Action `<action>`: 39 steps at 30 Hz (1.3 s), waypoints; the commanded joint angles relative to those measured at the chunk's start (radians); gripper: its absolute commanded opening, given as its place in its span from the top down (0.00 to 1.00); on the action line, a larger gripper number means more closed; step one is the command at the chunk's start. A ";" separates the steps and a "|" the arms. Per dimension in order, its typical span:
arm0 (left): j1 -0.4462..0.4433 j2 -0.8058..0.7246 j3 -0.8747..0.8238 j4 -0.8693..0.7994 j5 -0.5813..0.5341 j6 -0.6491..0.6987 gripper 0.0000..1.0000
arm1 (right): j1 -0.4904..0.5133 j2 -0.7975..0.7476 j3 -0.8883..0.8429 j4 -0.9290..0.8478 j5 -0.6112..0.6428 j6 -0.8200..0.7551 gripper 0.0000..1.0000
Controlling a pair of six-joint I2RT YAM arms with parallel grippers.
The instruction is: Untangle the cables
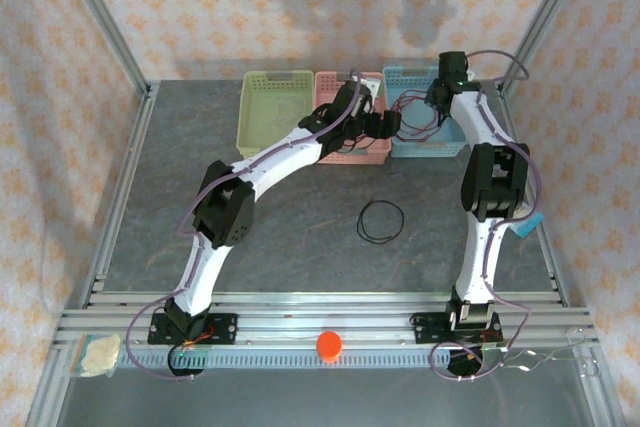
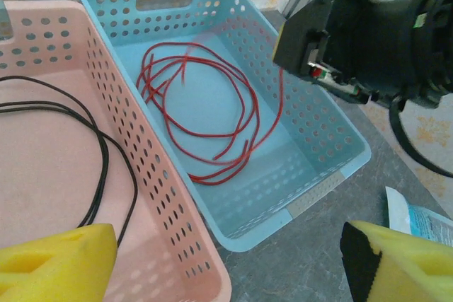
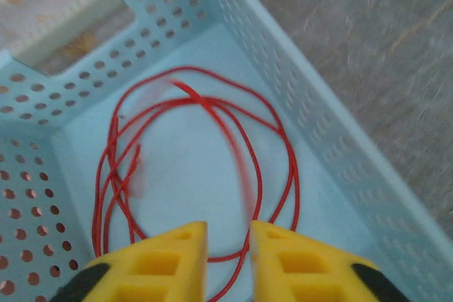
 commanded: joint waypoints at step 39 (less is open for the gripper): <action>-0.034 -0.620 -0.986 0.371 -0.050 -0.173 0.19 | 0.401 -0.644 -0.799 0.100 -0.001 0.134 0.63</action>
